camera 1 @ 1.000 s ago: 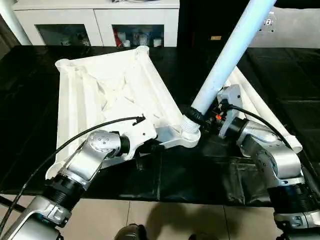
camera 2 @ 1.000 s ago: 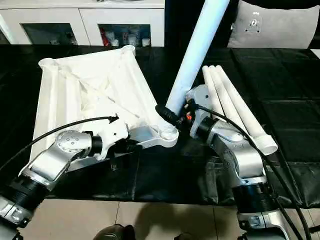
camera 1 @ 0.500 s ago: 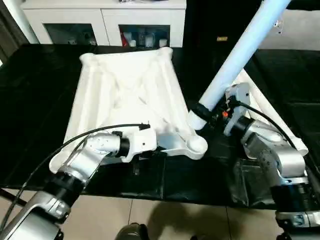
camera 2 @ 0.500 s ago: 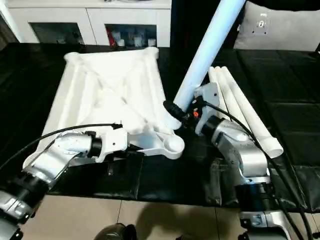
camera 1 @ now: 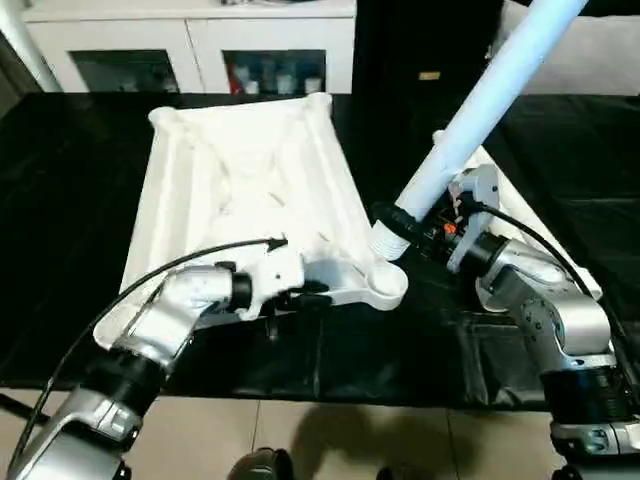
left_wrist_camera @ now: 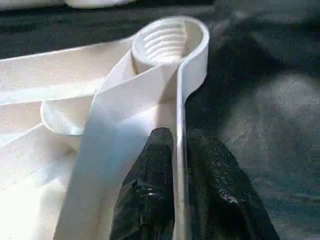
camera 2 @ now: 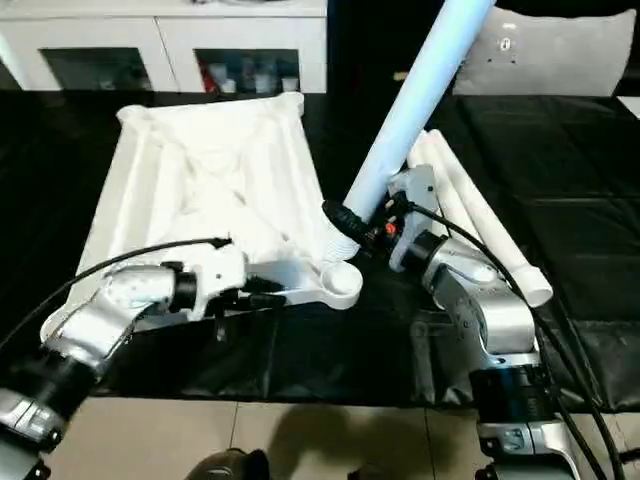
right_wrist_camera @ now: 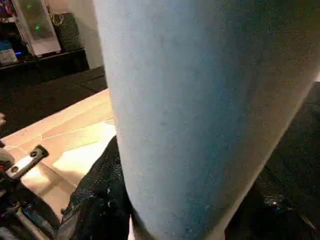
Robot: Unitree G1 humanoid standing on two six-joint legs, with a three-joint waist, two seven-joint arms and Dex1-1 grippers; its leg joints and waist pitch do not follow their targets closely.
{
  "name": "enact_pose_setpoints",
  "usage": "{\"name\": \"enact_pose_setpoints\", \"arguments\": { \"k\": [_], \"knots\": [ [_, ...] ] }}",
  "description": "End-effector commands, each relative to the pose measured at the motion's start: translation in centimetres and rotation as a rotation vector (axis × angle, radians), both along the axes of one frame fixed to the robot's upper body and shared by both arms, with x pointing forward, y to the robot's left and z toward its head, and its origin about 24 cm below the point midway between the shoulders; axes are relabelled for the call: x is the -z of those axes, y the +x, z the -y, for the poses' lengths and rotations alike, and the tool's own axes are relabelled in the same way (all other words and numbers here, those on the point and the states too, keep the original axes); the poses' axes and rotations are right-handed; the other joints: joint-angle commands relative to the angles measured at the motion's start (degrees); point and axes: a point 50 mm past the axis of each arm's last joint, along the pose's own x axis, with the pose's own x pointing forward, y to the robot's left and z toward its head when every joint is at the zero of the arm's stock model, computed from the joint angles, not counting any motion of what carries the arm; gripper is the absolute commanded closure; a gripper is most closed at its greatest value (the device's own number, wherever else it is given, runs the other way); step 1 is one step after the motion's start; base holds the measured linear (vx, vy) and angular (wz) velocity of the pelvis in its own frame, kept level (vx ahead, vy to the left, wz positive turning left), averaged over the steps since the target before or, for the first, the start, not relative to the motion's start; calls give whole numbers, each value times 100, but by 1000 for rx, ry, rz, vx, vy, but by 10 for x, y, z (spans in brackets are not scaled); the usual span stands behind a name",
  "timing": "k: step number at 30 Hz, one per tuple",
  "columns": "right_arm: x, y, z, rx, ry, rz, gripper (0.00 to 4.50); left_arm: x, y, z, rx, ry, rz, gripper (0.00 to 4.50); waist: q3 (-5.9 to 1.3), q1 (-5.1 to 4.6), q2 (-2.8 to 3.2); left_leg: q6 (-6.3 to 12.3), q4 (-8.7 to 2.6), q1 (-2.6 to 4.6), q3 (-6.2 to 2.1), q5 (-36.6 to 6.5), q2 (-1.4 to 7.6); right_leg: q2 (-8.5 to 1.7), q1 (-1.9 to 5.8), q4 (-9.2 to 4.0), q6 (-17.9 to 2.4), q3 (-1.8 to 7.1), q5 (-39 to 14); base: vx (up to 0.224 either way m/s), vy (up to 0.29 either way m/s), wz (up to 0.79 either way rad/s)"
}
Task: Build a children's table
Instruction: Insert table leg to table base
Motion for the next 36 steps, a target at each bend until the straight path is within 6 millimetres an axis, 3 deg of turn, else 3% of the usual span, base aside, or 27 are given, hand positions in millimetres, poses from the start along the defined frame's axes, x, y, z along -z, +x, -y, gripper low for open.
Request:
{"name": "enact_pose_setpoints", "arguments": {
  "k": [1,6,15,22,32,36],
  "knots": [
    [-6,0,-3,-13,10,31,260,-5,1,-3,-24,-19,14,344,-415,0,-71,325,-409,229,-174,-1083,481,-499,186,-403,-1476,189,-413,0,0,0],
    [-5,-1,-4,-15,12,29,260,-6,0,-1,-41,-39,3,306,-382,34,-67,201,-434,251,-175,-1316,491,-516,164,-447,-1372,208,-868,0,0,0],
    [-4,-1,-8,-62,-19,-11,260,2,-3,1,-18,41,-29,297,-381,25,-89,171,-448,235,-182,-1287,484,-512,173,-448,-1300,213,-806,0,0,0],
    [5,-5,-8,-132,-118,-20,260,-1,4,5,-41,56,-26,374,-384,38,-90,143,-446,237,-184,-1344,493,-524,172,-460,-1293,213,-944,0,0,0],
    [8,-9,-6,-192,-167,-29,260,3,5,6,-2,115,-23,443,-405,47,-86,204,-431,231,-187,-1296,493,-524,190,-457,-1350,213,-776,0,0,0],
    [7,-11,-4,-214,-171,-46,260,6,4,4,8,140,-17,450,-433,57,-90,248,-412,227,-186,-1180,492,-529,209,-433,-1391,203,-631,0,0,0]
  ]
}}
